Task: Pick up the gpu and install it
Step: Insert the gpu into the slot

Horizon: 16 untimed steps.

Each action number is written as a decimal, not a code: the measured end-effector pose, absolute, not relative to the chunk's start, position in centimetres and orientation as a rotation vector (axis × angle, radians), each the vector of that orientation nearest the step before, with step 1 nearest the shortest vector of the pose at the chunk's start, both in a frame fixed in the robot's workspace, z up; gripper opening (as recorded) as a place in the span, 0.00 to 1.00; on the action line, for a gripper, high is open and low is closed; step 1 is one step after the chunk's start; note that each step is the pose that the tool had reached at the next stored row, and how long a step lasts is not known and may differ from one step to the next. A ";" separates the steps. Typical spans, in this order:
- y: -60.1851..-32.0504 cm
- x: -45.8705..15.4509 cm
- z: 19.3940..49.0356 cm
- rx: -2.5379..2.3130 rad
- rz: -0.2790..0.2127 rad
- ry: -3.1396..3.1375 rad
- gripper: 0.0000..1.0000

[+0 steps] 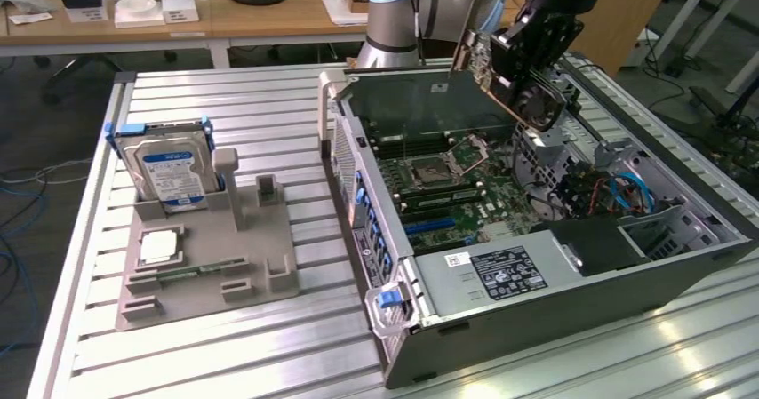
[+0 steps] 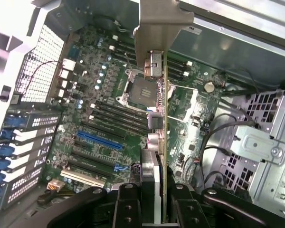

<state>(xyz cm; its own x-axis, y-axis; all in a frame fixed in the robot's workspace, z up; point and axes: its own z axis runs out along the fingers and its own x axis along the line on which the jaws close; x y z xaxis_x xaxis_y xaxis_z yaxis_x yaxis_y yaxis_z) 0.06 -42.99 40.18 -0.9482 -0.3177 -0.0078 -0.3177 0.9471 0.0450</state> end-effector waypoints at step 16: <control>-43.0 0.1 40.2 -0.747 0.082 3.053 0.28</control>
<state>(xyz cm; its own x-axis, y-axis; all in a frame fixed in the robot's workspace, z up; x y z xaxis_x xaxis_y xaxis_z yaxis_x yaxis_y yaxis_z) 0.06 -42.99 40.19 -0.8871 -0.4614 -0.0102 -0.4613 0.8858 0.0513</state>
